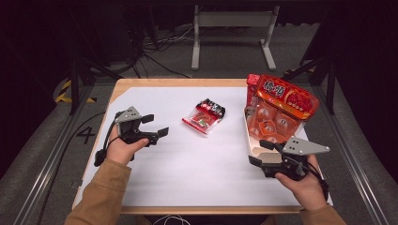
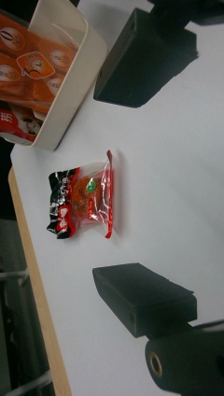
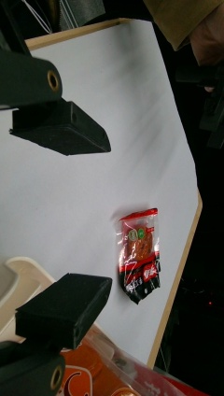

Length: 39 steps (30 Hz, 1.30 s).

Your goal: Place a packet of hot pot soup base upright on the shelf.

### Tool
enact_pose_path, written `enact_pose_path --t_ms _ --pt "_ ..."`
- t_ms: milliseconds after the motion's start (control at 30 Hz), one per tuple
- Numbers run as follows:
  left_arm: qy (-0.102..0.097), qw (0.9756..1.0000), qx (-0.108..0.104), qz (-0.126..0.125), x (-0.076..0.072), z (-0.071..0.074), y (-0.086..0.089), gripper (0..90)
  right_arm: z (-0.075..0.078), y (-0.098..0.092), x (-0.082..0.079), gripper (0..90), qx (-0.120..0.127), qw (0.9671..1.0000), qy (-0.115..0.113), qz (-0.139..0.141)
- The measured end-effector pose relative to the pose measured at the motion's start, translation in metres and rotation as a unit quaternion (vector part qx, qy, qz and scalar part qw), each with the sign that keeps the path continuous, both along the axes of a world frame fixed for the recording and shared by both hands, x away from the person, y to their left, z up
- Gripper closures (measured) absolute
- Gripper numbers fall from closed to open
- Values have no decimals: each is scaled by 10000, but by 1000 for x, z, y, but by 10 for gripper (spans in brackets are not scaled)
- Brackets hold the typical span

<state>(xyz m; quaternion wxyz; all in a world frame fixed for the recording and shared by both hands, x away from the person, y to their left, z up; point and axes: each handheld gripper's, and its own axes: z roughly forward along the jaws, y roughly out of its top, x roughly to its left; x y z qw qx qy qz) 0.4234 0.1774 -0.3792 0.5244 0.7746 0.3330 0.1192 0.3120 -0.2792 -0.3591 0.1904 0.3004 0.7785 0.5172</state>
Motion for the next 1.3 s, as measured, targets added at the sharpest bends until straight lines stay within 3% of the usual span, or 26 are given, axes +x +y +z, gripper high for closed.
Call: enact_pose_path --t_ms 367,633,700,800,900,1100,1300 --pt "3 9999 92 -98 34 -12 -31 207 -3 8 0 301 -36 9999 -15 116" --pt "32 9998 187 -54 51 -24 -44 217 -4 8 0 305 -43 9998 -17 174" --pt "-70 9998 160 -62 55 -29 -45 216 -4 9 0 304 -22 9998 2 192" --pt "-78 9999 87 75 60 -34 -47 217 -5 9 0 303 -35 9998 -3 206" --pt "-63 9999 64 60 65 -38 -49 224 -6 9 1 302 -45 9998 -7 202" --pt "199 9997 -105 98 76 -43 -56 268 -6 9 1 301 -10 9997 13 234" --pt "283 9992 -187 205 85 -47 -62 287 -5 8 1 301 -7 9997 27 259"
